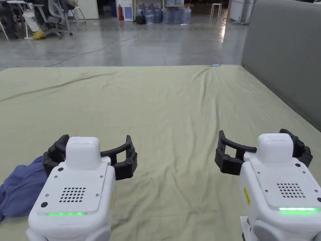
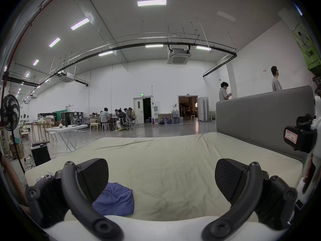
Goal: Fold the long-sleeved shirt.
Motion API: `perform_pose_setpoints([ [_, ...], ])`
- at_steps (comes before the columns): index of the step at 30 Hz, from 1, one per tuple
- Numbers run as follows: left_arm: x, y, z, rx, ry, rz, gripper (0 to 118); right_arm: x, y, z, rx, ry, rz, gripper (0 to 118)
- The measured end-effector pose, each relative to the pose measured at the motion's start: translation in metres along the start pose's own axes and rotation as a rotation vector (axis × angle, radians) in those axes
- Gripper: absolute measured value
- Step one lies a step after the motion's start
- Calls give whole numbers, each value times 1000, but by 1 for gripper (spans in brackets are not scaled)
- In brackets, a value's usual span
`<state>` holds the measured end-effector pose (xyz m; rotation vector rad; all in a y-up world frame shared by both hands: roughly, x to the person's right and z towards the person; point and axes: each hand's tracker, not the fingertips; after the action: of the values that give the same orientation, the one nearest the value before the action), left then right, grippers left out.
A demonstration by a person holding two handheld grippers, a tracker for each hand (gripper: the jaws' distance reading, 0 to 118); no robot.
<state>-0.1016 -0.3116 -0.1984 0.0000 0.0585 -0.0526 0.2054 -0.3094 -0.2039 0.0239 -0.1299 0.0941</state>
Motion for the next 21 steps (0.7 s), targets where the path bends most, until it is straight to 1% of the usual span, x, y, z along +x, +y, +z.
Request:
perform_pose_setpoints([
  [21, 0, 0, 1, 4, 2, -10, 117, -2, -1, 1, -9, 7, -1, 118],
])
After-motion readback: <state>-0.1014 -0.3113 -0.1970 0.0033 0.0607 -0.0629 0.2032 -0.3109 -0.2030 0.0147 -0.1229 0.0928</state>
